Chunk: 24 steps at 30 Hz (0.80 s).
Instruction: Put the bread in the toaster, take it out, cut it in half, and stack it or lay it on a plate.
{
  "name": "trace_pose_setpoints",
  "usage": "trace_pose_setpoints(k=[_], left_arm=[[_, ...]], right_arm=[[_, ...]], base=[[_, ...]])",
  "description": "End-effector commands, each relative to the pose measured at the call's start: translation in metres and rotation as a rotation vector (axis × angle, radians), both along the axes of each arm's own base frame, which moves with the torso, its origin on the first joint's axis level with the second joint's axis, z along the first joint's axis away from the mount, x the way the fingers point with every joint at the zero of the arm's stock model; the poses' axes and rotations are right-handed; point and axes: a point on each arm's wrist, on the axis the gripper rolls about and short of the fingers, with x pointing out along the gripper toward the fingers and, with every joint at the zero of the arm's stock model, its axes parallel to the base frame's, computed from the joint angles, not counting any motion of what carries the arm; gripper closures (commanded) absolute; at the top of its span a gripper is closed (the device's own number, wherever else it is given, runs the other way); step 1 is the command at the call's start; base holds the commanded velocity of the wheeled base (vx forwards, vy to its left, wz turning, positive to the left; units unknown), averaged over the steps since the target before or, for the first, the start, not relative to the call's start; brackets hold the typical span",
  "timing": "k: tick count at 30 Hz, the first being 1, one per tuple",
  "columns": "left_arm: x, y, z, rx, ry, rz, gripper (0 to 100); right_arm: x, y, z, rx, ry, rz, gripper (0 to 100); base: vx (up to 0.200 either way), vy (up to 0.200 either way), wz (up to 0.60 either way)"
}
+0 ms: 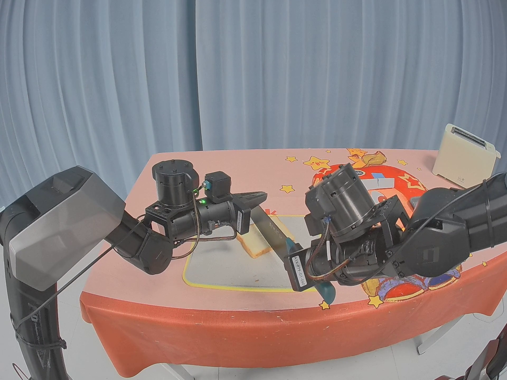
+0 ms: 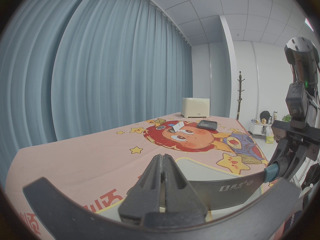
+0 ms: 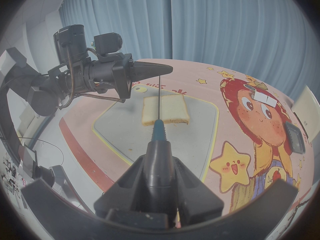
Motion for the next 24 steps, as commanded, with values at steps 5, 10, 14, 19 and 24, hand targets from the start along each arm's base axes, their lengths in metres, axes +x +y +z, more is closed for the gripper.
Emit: trace_pose_setpoints(k=[5,10,14,19,24], left_arm=[[-0.002,0.000,-0.007,0.012,0.017,-0.001,100],[-0.004,0.002,-0.012,0.021,0.034,0.001,100],[-0.005,0.004,-0.014,0.025,0.042,0.004,100],[-0.004,0.006,-0.015,0.028,0.048,0.010,100],[-0.005,0.007,-0.018,0.032,0.055,0.010,100]], right_arm=[[0.000,0.000,-0.003,-0.007,0.003,-0.002,100],[0.000,0.001,-0.005,-0.013,0.008,-0.001,100],[0.000,0.002,-0.004,-0.010,0.005,0.002,100],[-0.002,0.004,-0.003,-0.009,0.004,0.008,100],[-0.002,0.004,-0.001,-0.004,-0.002,0.007,100]], base=[[0.000,0.000,0.00],[0.000,0.000,0.00],[0.000,0.000,0.00],[0.000,0.000,0.00],[0.000,0.000,0.00]])
